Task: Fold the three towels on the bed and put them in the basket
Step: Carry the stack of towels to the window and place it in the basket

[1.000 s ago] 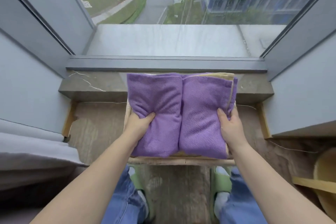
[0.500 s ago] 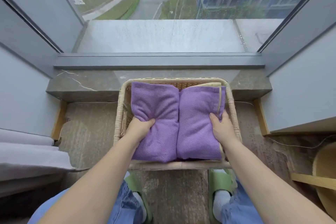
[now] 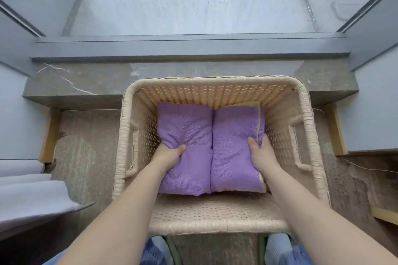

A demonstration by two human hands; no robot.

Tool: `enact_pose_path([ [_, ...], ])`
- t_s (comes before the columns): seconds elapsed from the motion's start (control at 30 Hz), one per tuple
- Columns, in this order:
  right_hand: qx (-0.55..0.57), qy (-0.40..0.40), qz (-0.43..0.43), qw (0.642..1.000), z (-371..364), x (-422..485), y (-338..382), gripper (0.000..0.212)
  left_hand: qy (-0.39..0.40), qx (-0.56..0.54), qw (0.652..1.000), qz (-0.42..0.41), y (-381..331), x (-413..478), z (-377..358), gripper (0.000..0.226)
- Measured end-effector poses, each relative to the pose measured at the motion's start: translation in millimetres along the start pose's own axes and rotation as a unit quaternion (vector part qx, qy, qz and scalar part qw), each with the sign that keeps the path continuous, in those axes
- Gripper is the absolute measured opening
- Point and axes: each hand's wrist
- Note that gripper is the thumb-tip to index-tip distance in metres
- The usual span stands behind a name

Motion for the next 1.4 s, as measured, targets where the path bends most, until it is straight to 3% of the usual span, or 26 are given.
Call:
enact_pose_path([
  [0.23, -0.056, 0.038, 0.001, 0.998, -10.2, 18.7, -21.4, 0.045, 0.005, 0.065, 0.997, 0.033, 31.3, 24.8, -6.8, 0.058],
  [0.4, -0.153, 0.01, 0.042, 0.987, -6.3, 13.3, -18.6, 0.057, -0.064, 0.27, 0.96, 0.034, 21.4, 24.2, 4.0, 0.065],
  [0.47, -0.29, -0.035, 0.121, 0.949, -2.1, 4.2, -5.1, 0.073, -0.106, 0.412, 0.905, -0.023, 9.1, 10.3, 8.5, 0.071],
  [0.5, -0.355, -0.047, 0.184, 0.915, 0.0, -0.3, 3.8, 0.08, -0.133, 0.492, 0.856, -0.081, 1.2, 2.7, 10.2, 0.078],
  [0.57, -0.465, 0.007, 0.304, 0.831, 2.6, -4.6, 19.2, 0.105, -0.152, 0.594, 0.754, -0.236, -17.0, -7.2, 12.7, 0.102],
  [0.6, -0.514, 0.06, 0.331, 0.789, 3.8, -3.9, 25.4, 0.12, -0.115, 0.624, 0.718, -0.285, -25.6, -7.8, 14.7, 0.117],
  [0.67, -0.604, 0.152, 0.329, 0.709, 6.9, 2.7, 33.7, 0.144, -0.008, 0.694, 0.661, -0.285, -39.9, -2.0, 22.6, 0.142],
  [0.73, -0.672, 0.19, 0.299, 0.651, 9.8, 14.4, 36.1, 0.155, 0.037, 0.763, 0.599, -0.242, -44.8, 10.0, 31.2, 0.155],
  [0.87, -0.73, 0.214, 0.258, 0.596, 5.5, 33.1, 26.9, 0.157, 0.072, 0.828, 0.532, -0.163, -30.8, 25.9, 30.6, 0.16],
  [0.97, -0.753, 0.216, 0.243, 0.572, 5.4, 45.1, 12.2, 0.157, 0.064, 0.847, 0.509, -0.14, -14.9, 34.1, 20.2, 0.139],
  [1.03, -0.76, 0.216, 0.235, 0.566, 8.2, 51.1, 2.2, 0.156, 0.051, 0.85, 0.506, -0.139, -5.4, 40.4, 14.6, 0.112],
  [1.1, -0.761, 0.213, 0.233, 0.567, 8.4, 54.9, -7.3, 0.156, 0.032, 0.856, 0.496, -0.14, 2.8, 47.5, 10.0, 0.101],
  [1.2, -0.761, 0.203, 0.236, 0.569, 4.3, 59.4, -18.8, 0.155, 0.003, 0.86, 0.491, -0.142, 18.6, 56.8, 3.8, 0.109],
  [1.33, -0.755, 0.196, 0.24, 0.578, -0.8, 63.5, -25.3, 0.153, -0.004, 0.859, 0.495, -0.132, 30.8, 65.5, -0.9, 0.138],
  [1.4, -0.747, 0.195, 0.242, 0.587, 0.2, 63.6, -24.6, 0.153, -0.007, 0.851, 0.506, -0.141, 31.4, 67.4, -2.3, 0.132],
])
Point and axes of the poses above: each hand's wrist, its own x-axis towards the middle knuckle, its own z-axis out of the back of the hand, y = z × x, and after that the axes turned 4 degrees about -y, right-handed
